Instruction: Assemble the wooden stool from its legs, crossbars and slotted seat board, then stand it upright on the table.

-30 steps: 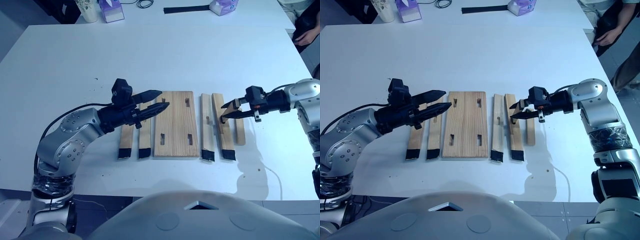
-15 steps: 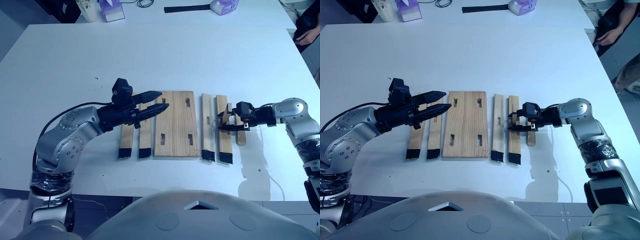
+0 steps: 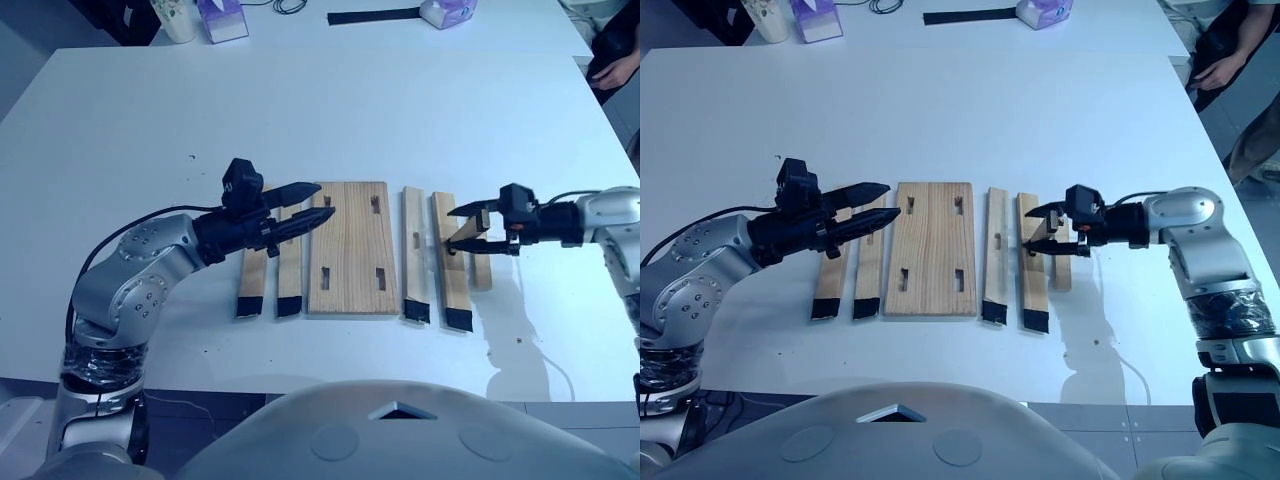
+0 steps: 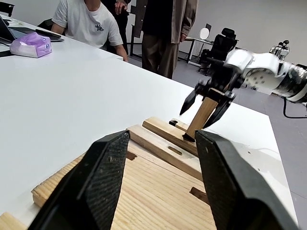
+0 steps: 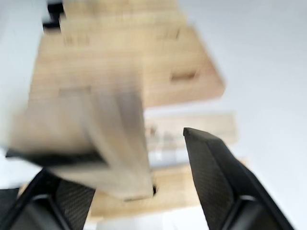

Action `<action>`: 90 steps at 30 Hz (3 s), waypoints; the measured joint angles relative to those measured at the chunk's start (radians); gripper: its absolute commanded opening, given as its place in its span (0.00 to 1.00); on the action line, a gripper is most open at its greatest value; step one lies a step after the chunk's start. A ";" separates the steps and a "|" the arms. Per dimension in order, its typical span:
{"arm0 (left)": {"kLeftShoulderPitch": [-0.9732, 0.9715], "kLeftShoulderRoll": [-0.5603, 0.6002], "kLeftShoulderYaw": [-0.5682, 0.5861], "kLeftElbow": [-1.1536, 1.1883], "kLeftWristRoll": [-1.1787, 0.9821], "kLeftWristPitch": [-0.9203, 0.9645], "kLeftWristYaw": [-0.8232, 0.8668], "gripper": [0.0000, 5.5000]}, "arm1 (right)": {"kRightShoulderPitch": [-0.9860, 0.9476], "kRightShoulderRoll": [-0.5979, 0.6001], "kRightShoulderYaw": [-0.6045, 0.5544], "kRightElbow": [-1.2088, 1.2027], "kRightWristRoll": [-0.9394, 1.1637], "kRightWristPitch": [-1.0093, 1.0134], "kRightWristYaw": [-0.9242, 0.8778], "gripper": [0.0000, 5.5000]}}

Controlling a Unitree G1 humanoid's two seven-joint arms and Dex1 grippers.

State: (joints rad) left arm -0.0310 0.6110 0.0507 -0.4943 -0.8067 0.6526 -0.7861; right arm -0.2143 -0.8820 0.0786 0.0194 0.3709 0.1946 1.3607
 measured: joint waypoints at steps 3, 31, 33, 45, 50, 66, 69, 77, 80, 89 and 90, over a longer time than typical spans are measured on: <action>0.004 -0.003 0.000 0.000 0.003 -0.008 0.000 0.46 | 0.001 -0.010 -0.037 -0.072 0.044 0.064 -0.008 0.53; -0.023 -0.030 0.018 0.050 0.026 -0.032 0.005 0.46 | -0.093 0.098 -0.051 -0.292 0.272 0.324 -0.154 0.53; -0.032 -0.028 0.014 0.061 0.026 -0.030 -0.002 0.46 | -0.035 0.130 -0.006 -0.213 0.215 0.240 -0.147 0.53; -0.024 -0.027 0.015 0.060 0.026 -0.014 -0.017 0.46 | -0.053 0.157 -0.156 -0.331 0.404 0.372 -0.264 0.53; 0.028 -0.032 0.047 0.027 0.026 -0.024 0.008 0.46 | 0.004 0.057 -0.319 -0.571 0.687 0.551 -0.331 0.53; 0.293 -0.070 0.137 -0.141 0.021 -0.048 0.125 0.46 | 0.893 -0.060 -0.376 -0.717 0.161 0.435 -0.335 0.70; 0.287 -0.073 0.138 -0.149 0.021 -0.050 0.139 0.46 | 0.848 -0.034 -0.319 -0.741 0.125 0.451 -0.430 0.70; 0.276 -0.075 0.120 -0.159 0.019 -0.050 0.155 0.46 | 0.722 0.091 -0.236 -0.759 0.098 0.571 -0.677 0.75; 0.274 -0.075 0.119 -0.158 0.019 -0.050 0.155 0.46 | 0.704 0.128 -0.233 -0.768 0.099 0.612 -0.742 0.83; 0.257 -0.073 0.117 -0.149 0.020 -0.053 0.155 0.46 | 0.674 0.219 -0.173 -0.841 0.099 0.788 -0.922 0.83; 0.257 -0.072 0.117 -0.149 0.020 -0.053 0.155 0.46 | 0.675 0.224 -0.166 -0.844 0.099 0.792 -0.930 0.83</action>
State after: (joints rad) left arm 0.2260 0.5386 0.1674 -0.6434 -0.7863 0.5991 -0.6309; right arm 0.4602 -0.6581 -0.0874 -0.8245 0.4695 0.9865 0.4310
